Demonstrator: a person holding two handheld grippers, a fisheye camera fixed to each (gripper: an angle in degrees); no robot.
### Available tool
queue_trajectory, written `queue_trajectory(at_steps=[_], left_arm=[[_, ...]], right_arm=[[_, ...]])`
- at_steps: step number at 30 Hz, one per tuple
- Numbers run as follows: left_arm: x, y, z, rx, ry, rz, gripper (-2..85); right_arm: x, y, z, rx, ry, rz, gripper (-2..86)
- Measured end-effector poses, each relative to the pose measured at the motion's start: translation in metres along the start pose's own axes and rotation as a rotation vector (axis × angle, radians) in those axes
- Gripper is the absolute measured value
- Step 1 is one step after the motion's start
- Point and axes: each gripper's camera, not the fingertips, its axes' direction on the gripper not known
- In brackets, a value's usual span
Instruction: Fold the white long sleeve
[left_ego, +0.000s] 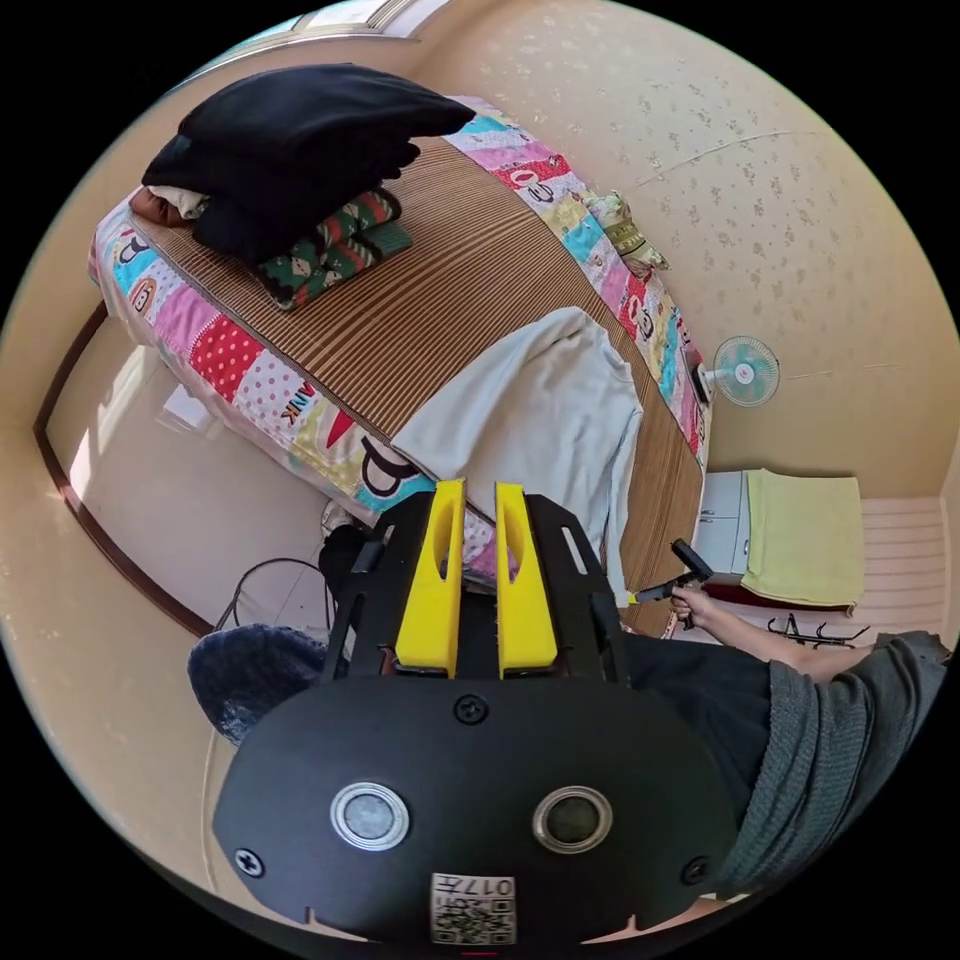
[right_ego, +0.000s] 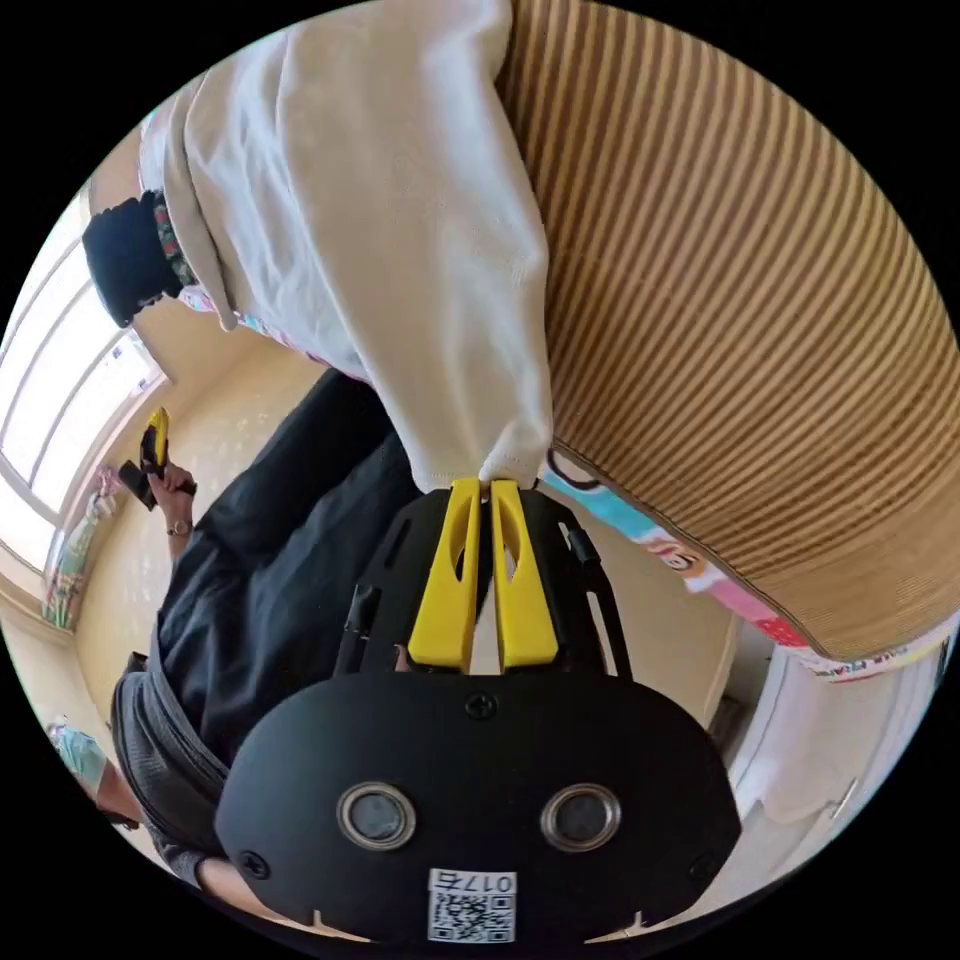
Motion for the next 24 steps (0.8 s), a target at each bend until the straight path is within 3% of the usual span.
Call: queue_trajectory(at_steps=[4,6,11,14,18,21,24], left_arm=[[0.031,-0.034,0.024,-0.103,-0.030,0.063,8.7],[0.042,-0.054,0.037,-0.147,-0.069,0.081,10.8],[0.065,-0.109,0.083,-0.256,-0.181,0.142,13.6],[0.070,-0.142,0.126,-0.369,-0.214,0.169,14.7],[0.068,-0.175,0.180,-0.552,-0.341,0.173,13.8],[0.063,-0.192,0.197,-0.683,-0.447,0.189,5.3],[0.064,-0.218,0.175,-0.734,-0.368,0.244,0.5]], right_arm=[[0.078,0.060,-0.053,0.165,0.145,0.253,1.9],[0.119,0.120,-0.089,0.422,0.151,0.470,1.7],[0.157,0.201,-0.074,0.771,-0.187,0.767,0.8],[0.145,0.184,-0.028,0.710,-0.351,0.700,0.6],[0.079,0.128,0.031,0.495,-0.344,0.540,0.4],[0.022,0.092,0.063,0.385,-0.338,0.392,0.4],[-0.028,0.060,0.083,0.291,-0.310,0.264,0.4]])
